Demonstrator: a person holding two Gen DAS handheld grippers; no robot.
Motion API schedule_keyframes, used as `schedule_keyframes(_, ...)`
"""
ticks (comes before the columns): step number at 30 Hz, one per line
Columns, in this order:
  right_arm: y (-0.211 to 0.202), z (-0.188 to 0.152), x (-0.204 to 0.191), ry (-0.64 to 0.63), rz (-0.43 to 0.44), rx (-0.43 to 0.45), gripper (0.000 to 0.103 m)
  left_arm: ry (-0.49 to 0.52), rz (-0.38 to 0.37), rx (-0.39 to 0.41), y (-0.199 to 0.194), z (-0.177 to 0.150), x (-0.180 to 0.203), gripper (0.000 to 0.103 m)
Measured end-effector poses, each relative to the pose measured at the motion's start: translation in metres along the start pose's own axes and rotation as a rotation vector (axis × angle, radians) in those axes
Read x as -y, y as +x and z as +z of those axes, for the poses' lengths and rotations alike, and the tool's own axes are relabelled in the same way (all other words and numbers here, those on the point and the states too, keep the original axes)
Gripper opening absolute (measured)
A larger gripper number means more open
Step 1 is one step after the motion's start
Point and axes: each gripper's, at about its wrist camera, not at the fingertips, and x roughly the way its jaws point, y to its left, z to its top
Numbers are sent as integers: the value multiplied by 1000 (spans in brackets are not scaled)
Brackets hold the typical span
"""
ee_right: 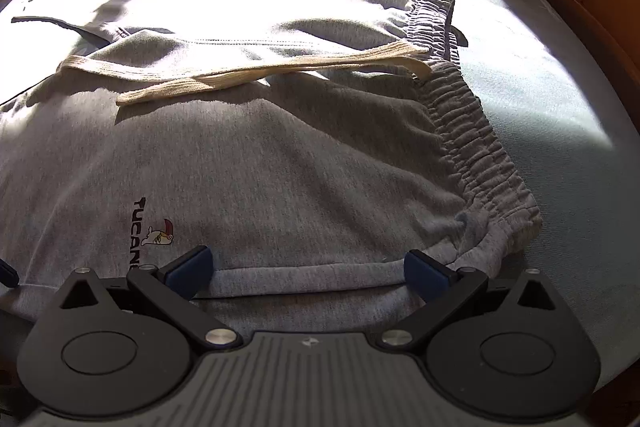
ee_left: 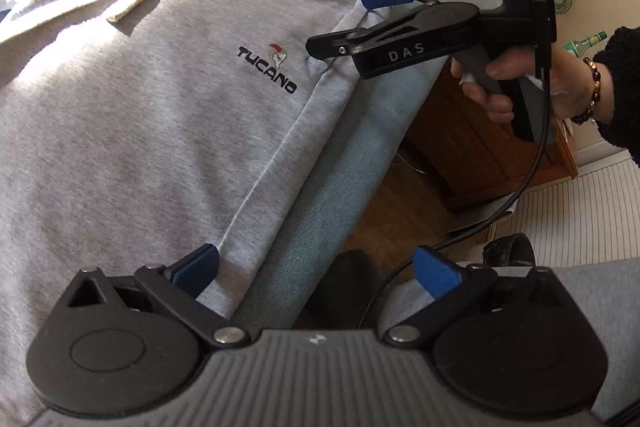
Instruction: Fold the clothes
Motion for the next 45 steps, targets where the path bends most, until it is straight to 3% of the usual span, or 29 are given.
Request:
schedule_keyframes(7, 1, -1, -7, -51, 64, -6, 103, -35, 147, 37, -12, 9, -16, 102)
schedule_keyframes(14, 2, -1, -12, -91, 112, -21, 103, -131, 253, 146, -20, 36, -32, 102)
schedule_keyframes(18, 6, 1, -12, -97, 123, -35, 103, -194, 278, 255, -22, 50, -35, 102)
schedule_keyframes(22, 6, -1, -10, -100, 132, -20, 103, -200, 244, 300, -19, 63, -29, 102)
schedule_keyframes(29, 5, -4, -10, -93, 124, 8, 103, -221, 56, 239, 6, 72, -23, 103)
schedule_keyframes(33, 5, -5, -10, -100, 122, 17, 103, -300, 30, 259, 8, 67, -32, 102)
schedule_keyframes(45, 6, -5, -11, -96, 125, 18, 103, -350, -4, 226, 11, 75, -41, 102)
